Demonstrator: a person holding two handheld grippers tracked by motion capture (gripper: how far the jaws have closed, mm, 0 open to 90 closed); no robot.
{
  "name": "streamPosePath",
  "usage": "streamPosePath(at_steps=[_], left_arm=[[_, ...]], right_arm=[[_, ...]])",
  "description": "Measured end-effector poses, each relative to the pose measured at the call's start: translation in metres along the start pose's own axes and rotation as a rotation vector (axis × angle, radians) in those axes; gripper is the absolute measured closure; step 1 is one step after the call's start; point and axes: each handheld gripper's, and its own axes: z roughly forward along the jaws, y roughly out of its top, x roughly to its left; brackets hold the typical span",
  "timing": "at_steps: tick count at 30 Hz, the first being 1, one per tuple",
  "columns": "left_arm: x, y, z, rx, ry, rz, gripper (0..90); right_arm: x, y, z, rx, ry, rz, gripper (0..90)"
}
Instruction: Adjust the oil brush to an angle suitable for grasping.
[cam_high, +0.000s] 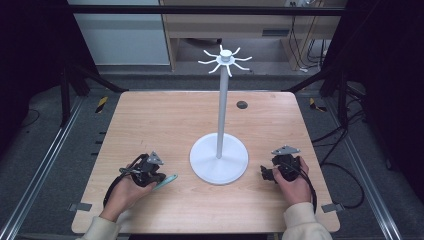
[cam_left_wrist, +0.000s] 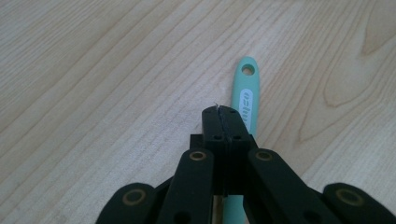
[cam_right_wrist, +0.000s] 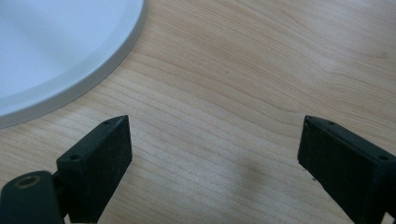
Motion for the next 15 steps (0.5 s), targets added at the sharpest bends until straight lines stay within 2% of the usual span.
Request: streamPosePath(at_steps=[3,7,10,15], left_arm=[[-0.002,0.002,-0.002,-0.005,0.005,0.008,90.0],[0.000,0.006,-0.013,-0.024,0.031,0.016,90.0],[0.001,0.005,-0.023,-0.044,0.042,0.005,90.0],[-0.002,0.001,-0.034,-0.022,0.058,0.018,90.0]], right_arm=[[0.000,0.000,0.000,-0.001,0.001,0.001,10.4],[-0.001,0.000,0.000,-0.006,0.003,0.007,10.4],[-0.001,0.000,0.000,-0.006,0.003,0.008,10.4],[-0.001,0.000,-0.001,-0.011,0.003,0.013,10.3]])
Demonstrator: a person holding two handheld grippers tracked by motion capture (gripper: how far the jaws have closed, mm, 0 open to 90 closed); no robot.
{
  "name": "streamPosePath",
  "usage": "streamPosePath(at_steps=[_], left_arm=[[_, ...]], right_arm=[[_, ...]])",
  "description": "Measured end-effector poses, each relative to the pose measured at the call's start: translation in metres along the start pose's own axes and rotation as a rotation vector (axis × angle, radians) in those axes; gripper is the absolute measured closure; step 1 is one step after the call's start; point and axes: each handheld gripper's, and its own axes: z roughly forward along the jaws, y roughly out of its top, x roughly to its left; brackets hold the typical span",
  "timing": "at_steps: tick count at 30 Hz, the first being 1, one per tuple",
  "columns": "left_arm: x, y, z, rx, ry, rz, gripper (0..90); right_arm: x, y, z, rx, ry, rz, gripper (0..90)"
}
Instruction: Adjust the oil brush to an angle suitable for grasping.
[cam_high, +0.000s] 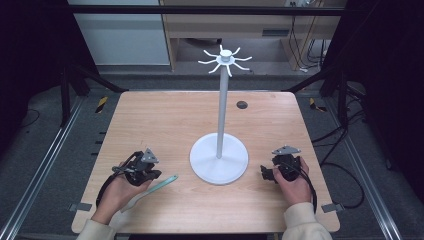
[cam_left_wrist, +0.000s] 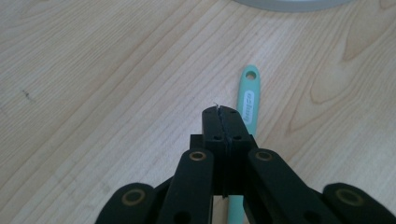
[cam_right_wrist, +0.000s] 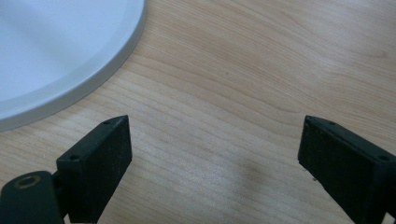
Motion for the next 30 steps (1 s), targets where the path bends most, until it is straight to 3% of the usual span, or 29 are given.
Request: streamPosePath(at_steps=[9,22,30], left_arm=[[0.003,-0.008,-0.020,0.077,0.003,0.048,83.8],[-0.005,-0.008,-0.027,0.129,-0.017,0.118,75.9],[-0.006,-0.009,-0.026,0.144,-0.018,0.129,73.0]], right_arm=[[-0.001,0.000,-0.001,-0.005,0.001,0.000,10.3],[0.002,0.001,0.000,-0.005,-0.006,0.004,10.2],[0.001,0.001,0.000,-0.007,-0.010,-0.002,10.2]])
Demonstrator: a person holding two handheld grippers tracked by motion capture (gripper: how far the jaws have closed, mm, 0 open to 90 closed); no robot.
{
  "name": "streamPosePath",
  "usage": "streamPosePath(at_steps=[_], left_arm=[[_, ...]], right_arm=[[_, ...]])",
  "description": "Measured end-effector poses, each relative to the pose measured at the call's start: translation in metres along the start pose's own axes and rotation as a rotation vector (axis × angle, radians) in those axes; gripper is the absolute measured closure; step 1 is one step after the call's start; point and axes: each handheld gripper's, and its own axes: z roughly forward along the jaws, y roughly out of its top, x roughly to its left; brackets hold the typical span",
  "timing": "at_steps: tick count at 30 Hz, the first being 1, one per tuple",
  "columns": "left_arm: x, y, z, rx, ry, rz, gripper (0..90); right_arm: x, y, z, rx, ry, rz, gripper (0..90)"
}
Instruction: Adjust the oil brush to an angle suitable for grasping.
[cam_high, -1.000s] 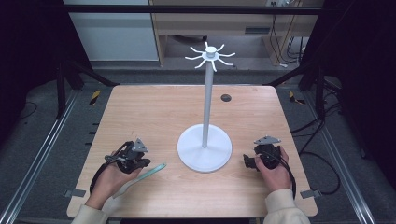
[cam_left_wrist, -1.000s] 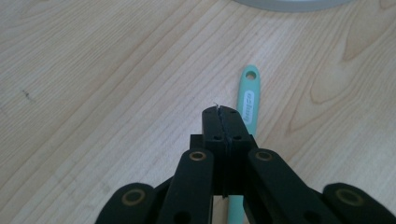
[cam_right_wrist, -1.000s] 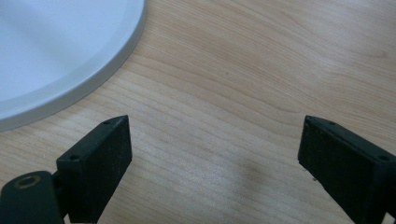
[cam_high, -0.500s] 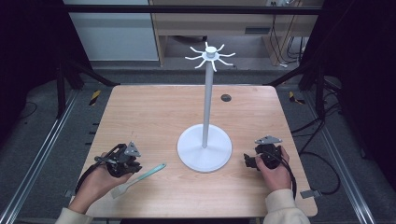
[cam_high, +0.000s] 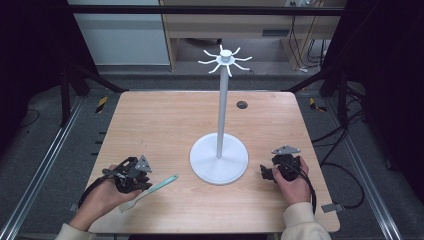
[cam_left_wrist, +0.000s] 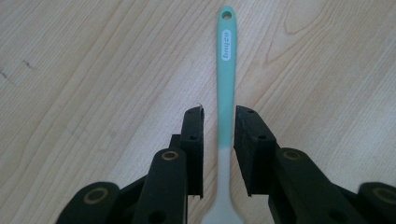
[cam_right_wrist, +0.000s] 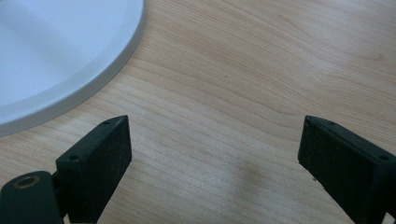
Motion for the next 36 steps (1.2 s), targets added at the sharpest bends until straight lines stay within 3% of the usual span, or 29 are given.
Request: streamPosePath(at_steps=[5,20,29,36], left_arm=[[0.000,-0.001,0.002,0.006,-0.006,-0.005,73.0],[-0.003,-0.001,0.017,0.112,-0.031,0.029,68.3],[-0.002,0.000,0.027,0.183,-0.051,0.020,67.5],[0.000,0.003,0.033,0.205,-0.063,0.018,68.1]], right_arm=[[0.000,0.000,-0.001,-0.001,0.002,0.000,10.3],[0.000,0.000,-0.002,0.001,0.007,-0.006,10.1],[0.001,-0.001,-0.002,0.005,0.007,-0.004,9.9],[0.001,-0.001,-0.001,0.007,0.007,-0.007,9.9]])
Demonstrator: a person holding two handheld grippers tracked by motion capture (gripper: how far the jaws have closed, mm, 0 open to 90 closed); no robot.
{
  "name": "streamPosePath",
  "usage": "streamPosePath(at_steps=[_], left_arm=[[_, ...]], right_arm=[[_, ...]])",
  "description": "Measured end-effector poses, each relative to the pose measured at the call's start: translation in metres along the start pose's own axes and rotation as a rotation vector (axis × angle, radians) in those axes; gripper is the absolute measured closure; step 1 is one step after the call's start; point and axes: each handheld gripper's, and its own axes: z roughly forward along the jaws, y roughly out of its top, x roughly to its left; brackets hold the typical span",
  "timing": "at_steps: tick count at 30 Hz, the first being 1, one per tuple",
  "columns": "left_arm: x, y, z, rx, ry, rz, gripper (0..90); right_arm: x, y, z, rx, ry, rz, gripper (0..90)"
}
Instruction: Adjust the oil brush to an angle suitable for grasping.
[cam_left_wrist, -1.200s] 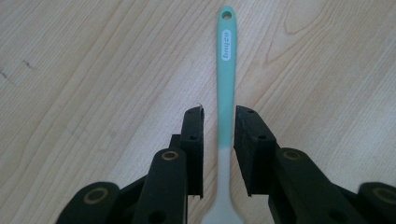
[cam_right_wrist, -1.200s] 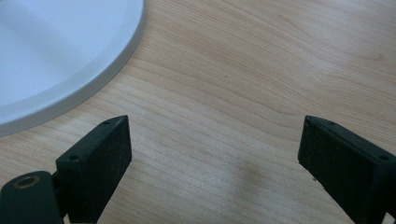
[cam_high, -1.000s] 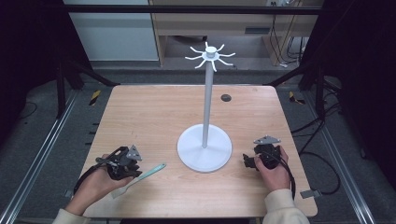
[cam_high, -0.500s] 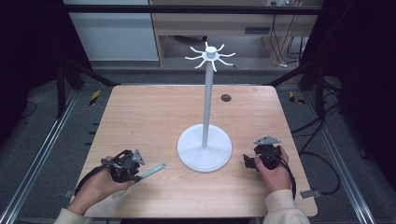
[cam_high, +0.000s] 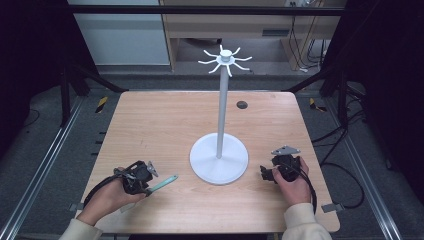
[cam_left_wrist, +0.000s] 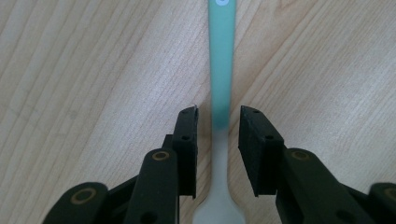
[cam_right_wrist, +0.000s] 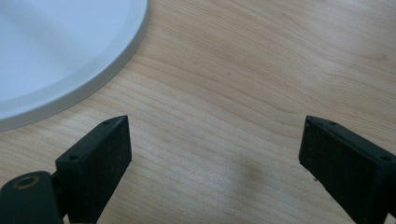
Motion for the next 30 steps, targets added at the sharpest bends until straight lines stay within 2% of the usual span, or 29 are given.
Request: streamPosePath(at_steps=[14,21,30], left_arm=[[0.0007,0.0035,0.0055,0.022,-0.016,0.002,69.4],[0.0019,0.0036,0.0061,0.037,-0.025,-0.010,70.4],[0.0055,0.0032,0.0063,0.034,-0.043,-0.015,80.8]], right_arm=[[-0.0003,-0.0001,-0.0003,0.001,0.000,0.002,9.8],[-0.0001,0.0000,-0.0002,0.001,0.002,0.003,9.8],[-0.0003,-0.0002,0.0001,0.004,0.002,-0.001,9.8]])
